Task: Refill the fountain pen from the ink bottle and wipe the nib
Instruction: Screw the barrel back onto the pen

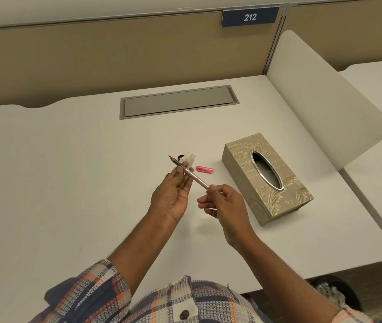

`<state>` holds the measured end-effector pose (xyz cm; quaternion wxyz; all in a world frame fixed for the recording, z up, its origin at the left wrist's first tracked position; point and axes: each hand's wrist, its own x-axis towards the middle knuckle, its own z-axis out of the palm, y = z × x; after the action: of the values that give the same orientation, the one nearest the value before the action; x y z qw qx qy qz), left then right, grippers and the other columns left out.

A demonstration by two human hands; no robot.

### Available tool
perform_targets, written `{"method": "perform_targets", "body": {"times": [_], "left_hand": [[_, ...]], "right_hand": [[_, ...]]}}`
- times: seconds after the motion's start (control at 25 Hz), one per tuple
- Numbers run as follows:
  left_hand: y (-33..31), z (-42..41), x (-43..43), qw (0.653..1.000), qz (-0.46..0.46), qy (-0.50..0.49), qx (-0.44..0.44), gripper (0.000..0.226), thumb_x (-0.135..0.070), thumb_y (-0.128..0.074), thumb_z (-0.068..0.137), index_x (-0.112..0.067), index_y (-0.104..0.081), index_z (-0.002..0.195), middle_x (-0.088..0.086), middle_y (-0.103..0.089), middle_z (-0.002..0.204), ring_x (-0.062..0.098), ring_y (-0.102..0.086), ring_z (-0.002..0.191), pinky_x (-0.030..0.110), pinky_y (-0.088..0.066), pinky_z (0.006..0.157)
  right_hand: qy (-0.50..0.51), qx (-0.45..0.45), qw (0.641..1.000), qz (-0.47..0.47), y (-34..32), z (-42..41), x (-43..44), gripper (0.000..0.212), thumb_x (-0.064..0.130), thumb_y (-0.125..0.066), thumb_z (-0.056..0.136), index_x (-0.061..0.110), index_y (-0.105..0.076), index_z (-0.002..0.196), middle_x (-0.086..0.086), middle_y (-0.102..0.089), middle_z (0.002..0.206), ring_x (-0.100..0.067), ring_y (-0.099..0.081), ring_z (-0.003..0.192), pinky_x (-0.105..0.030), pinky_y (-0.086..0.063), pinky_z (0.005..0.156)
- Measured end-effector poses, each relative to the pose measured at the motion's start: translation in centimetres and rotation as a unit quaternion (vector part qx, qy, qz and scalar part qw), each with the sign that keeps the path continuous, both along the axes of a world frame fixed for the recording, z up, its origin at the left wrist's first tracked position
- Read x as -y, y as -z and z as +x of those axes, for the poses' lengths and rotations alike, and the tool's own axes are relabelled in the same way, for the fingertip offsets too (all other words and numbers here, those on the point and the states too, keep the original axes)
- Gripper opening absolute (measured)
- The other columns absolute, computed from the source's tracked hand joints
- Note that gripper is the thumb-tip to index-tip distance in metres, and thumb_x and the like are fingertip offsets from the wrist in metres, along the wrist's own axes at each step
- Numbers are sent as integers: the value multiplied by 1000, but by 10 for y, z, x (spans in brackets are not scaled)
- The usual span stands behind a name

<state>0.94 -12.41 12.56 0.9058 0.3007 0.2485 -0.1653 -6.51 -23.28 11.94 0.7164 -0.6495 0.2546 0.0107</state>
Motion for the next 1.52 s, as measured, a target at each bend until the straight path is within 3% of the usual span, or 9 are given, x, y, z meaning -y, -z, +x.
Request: {"method": "perform_targets", "body": {"times": [0.12,0.32,0.44,0.6,0.76,0.92,1.12,1.32,1.52], "left_hand": [[0,-1,0,1000,-3,2,0,27,0,-49,92,8,-55,117,20,-57,130,29,-60,112,37,-48,95],[2,-1,-1,1000,1,3,-3,22,1,-50,91,8,-58,110,20,-56,131,30,-61,111,38,-47,98],[1,0,-1,1000,-3,3,-5,27,1,-50,91,8,-56,116,20,-57,130,31,-60,114,39,-49,95],[0,0,0,1000,-1,3,-5,31,2,-50,91,10,-53,121,21,-57,130,32,-58,116,39,-47,99],[1,1,-1,1000,-12,2,-11,35,3,-49,90,10,-51,125,21,-57,130,32,-58,117,40,-46,100],[0,1,0,1000,-19,3,-10,37,4,-48,90,10,-49,127,22,-60,126,32,-59,117,41,-46,102],[2,2,2,1000,-8,0,-6,37,5,-49,90,11,-48,127,23,-58,128,32,-58,118,42,-46,101],[7,4,0,1000,11,-10,0,31,4,-51,89,11,-54,119,22,-53,135,31,-58,119,40,-46,101],[6,2,1,1000,11,9,4,23,5,-51,89,9,-59,110,22,-56,131,32,-59,117,40,-49,97]], "right_hand": [[-12,-21,1000,10,-2,0,-1,40,38,-42,100,10,-66,87,-10,-74,73,-16,-67,64,-27,-52,64],[4,8,1000,-10,1,0,1,27,18,-69,86,13,-55,109,-5,-77,86,-18,-74,77,-31,-58,74],[15,13,1000,-15,0,1,0,13,17,-62,91,6,-59,99,-8,-77,82,-20,-74,74,-31,-57,71],[15,-7,1000,5,-1,1,0,30,30,-48,99,8,-67,91,-10,-75,75,-16,-69,66,-26,-55,66],[20,13,1000,11,0,1,1,22,22,-67,88,12,-61,107,-8,-77,81,-18,-74,76,-30,-58,73],[45,23,999,11,0,1,2,9,15,-64,90,9,-61,97,-12,-77,83,-23,-74,76,-31,-58,71],[30,-22,999,19,0,3,1,37,36,-48,98,7,-68,87,-11,-74,72,-17,-68,62,-26,-54,61],[32,4,999,13,2,3,1,18,20,-65,90,11,-59,105,-9,-77,82,-20,-74,75,-27,-57,68],[27,-28,999,8,4,3,0,13,23,-55,96,11,-60,99,-6,-76,81,-18,-72,73,-28,-52,66]]}}
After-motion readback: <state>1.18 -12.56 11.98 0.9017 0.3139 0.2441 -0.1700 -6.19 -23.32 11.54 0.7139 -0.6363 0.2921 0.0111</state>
